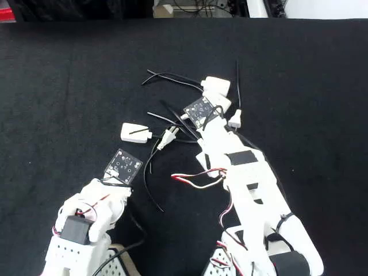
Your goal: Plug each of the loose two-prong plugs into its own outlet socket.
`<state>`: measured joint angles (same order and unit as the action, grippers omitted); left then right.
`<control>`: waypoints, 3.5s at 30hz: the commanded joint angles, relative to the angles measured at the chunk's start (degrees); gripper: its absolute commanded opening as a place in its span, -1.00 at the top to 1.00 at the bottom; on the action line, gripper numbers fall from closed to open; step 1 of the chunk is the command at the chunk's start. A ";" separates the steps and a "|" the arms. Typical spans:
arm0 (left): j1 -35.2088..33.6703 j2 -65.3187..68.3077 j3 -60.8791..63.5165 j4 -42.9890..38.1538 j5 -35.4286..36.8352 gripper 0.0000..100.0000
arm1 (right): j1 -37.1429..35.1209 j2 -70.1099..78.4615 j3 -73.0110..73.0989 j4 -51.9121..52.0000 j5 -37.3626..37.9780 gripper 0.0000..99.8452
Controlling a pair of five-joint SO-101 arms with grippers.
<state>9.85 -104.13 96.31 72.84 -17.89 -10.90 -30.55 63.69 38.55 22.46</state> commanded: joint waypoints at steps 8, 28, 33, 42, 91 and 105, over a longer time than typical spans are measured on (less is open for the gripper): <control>0.48 -0.09 1.01 0.26 0.00 0.88 | 0.35 -0.31 -1.80 -1.14 -0.35 0.91; 0.48 -0.09 1.01 0.26 0.00 0.88 | 0.35 -0.31 -1.80 -1.14 -0.35 0.91; 0.48 -0.09 1.01 0.26 0.00 0.88 | 0.35 -0.31 -1.80 -1.14 -0.35 0.91; 0.48 -0.09 1.01 0.26 0.00 0.88 | 0.35 -0.31 -1.80 -1.14 -0.35 0.91; 0.48 -0.09 1.01 0.26 0.00 0.88 | 0.09 -0.66 -2.33 1.76 -0.35 0.90; 0.48 -0.09 1.01 0.26 0.00 0.88 | -5.63 -9.54 -1.45 11.25 -0.53 0.75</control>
<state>9.85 -104.13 96.31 72.84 -17.89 -14.86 -37.85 63.69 48.04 22.37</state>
